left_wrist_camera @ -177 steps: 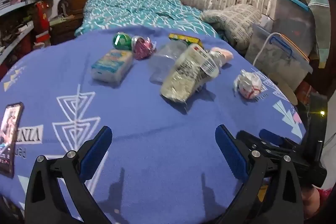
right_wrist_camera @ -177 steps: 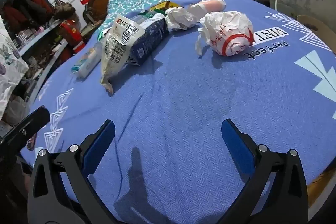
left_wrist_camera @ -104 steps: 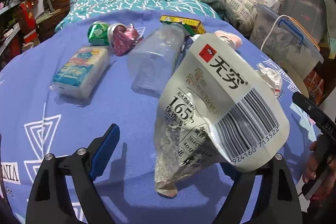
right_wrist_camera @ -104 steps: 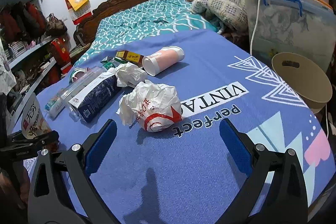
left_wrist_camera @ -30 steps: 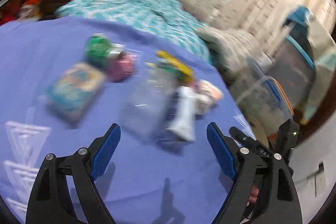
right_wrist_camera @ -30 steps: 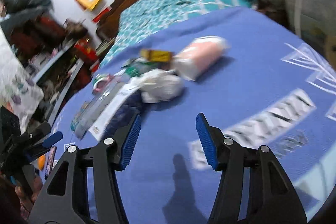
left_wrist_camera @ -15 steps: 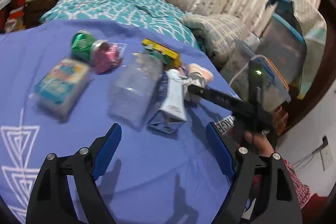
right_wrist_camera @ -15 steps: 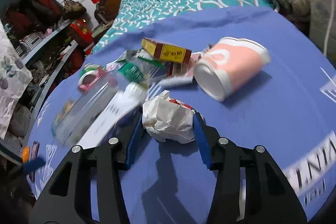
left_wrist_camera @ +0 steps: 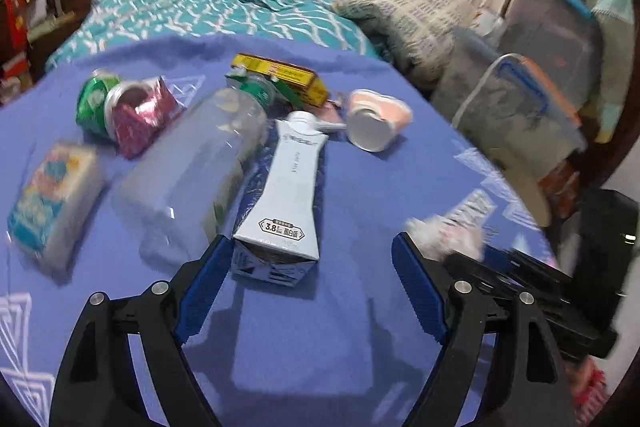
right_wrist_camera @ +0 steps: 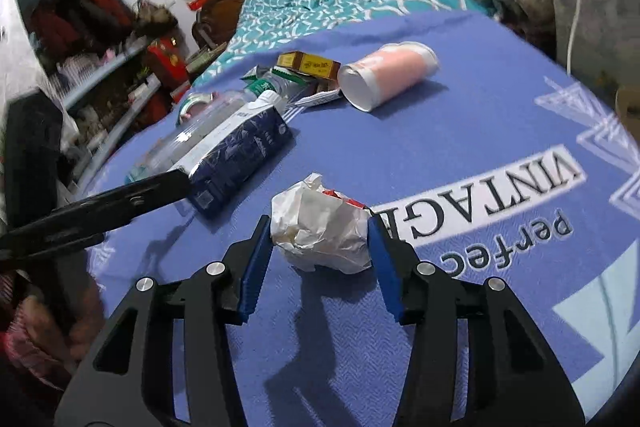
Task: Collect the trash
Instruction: 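Grasp the white milk carton with the left gripper while the right gripper grasps the crumpled white tissue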
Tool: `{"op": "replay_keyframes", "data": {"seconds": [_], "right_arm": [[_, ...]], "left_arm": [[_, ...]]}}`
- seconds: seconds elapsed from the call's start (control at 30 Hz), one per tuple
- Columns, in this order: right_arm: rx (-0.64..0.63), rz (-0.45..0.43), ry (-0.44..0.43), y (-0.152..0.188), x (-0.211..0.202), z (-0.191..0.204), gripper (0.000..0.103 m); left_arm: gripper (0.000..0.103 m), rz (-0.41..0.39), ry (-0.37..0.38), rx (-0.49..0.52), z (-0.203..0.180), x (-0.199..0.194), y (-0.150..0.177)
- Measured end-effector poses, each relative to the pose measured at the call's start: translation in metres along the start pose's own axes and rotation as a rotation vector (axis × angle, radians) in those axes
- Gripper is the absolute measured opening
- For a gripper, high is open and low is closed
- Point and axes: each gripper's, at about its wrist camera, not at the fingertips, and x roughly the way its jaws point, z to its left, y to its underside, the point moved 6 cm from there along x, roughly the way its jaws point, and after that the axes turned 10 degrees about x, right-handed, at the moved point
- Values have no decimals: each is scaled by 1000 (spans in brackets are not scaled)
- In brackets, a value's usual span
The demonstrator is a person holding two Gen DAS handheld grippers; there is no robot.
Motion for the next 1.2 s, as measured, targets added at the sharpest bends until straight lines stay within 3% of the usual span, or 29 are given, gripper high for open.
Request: {"op": "replay_keyframes", "data": {"seconds": [0.07, 0.17, 0.2, 0.37, 0.47, 0.63, 0.9, 1.2], "right_arm": [[19, -12, -5, -1, -4, -5, 51], [32, -11, -18, -1, -2, -7, 52], [34, -12, -20, -2, -2, -6, 52], [3, -9, -11, 2, -1, 1, 53], [9, -10, -18, 1, -1, 2, 53], [7, -8, -17, 1, -1, 1, 53], [-17, -7, 18, 9, -5, 7, 53], [-85, -14, 76, 38, -19, 27, 55]], "left_arm": [[77, 9, -22, 14, 5, 10, -5], [58, 54, -8, 17, 6, 25, -7], [56, 77, 4, 7, 7, 32, -6], [57, 118, 0, -29, 13, 52, -2], [51, 104, -6, -34, 13, 50, -1], [51, 97, 21, -32, 8, 29, 14], [51, 79, 14, 50, 4, -29, 69], [53, 74, -1, -27, 29, -57, 98]]}}
